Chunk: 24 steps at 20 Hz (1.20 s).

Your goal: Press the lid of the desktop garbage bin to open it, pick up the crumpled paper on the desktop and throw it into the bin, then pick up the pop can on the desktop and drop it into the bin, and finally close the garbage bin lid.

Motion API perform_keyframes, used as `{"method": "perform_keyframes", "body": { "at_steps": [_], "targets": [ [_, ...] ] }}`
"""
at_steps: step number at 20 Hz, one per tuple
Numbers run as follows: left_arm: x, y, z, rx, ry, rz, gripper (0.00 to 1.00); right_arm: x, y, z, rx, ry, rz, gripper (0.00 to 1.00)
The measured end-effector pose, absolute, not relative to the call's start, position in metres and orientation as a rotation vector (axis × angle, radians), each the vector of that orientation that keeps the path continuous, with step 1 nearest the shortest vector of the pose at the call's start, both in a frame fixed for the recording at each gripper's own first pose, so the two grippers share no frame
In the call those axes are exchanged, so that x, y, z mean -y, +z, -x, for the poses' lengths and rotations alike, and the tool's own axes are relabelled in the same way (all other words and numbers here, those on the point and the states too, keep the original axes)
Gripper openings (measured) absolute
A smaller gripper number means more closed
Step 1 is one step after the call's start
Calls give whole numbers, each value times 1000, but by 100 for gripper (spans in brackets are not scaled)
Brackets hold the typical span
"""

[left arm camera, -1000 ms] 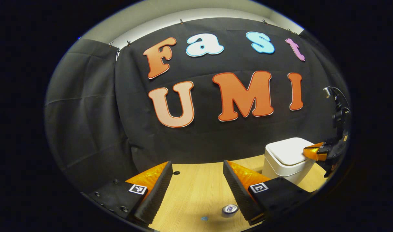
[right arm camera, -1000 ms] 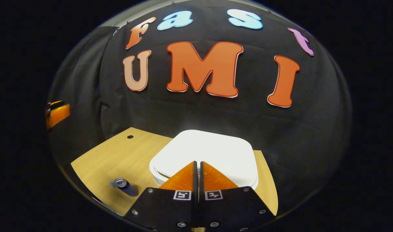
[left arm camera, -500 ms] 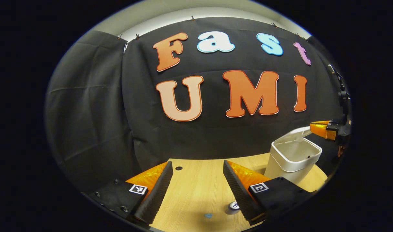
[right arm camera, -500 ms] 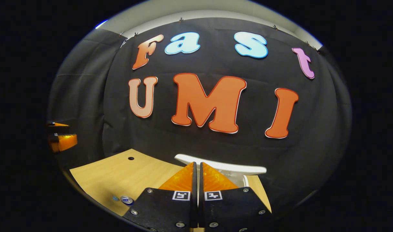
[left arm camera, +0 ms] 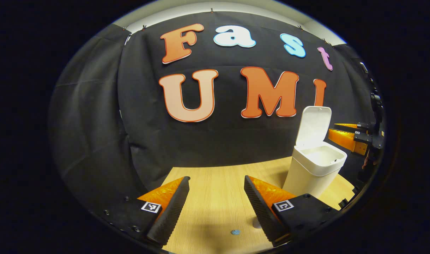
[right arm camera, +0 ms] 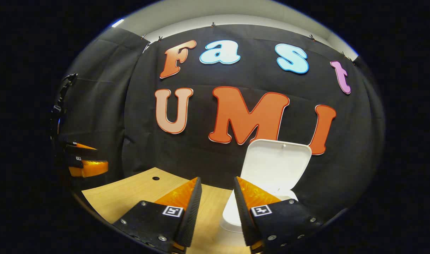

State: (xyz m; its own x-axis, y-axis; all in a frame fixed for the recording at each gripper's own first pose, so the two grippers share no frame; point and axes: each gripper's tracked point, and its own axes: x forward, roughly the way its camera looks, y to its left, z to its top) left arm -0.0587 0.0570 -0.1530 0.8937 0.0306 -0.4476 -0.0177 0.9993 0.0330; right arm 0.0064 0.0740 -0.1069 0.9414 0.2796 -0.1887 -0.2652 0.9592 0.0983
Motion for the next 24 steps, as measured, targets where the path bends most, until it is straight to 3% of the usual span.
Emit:
{"method": "perform_keyframes", "body": {
  "at_steps": [2, 4, 8, 16, 18, 19, 24],
  "targets": [
    [-55, -172, 58, -508, -10, -10, 99, -95, -120, 3, -240, 300, -84, 70],
    [-53, -189, 58, -553, -48, -13, 100, -110, -133, 9, -276, 302, -74, 78],
    [-40, -230, 68, -666, -126, 15, 100, -130, -159, 26, -345, 318, -65, 86],
    [-32, -318, 94, -820, -227, 4, 100, -161, -202, 54, -420, 358, -90, 90],
    [-27, -336, 97, -852, -247, 12, 95, -165, -214, 58, -441, 364, -75, 91],
    [-26, -343, 98, -868, -255, 14, 100, -168, -221, 61, -455, 367, -72, 90],
    [-25, -388, 106, -942, -284, 8, 100, -181, -248, 69, -509, 387, -74, 91]
  ]
}}
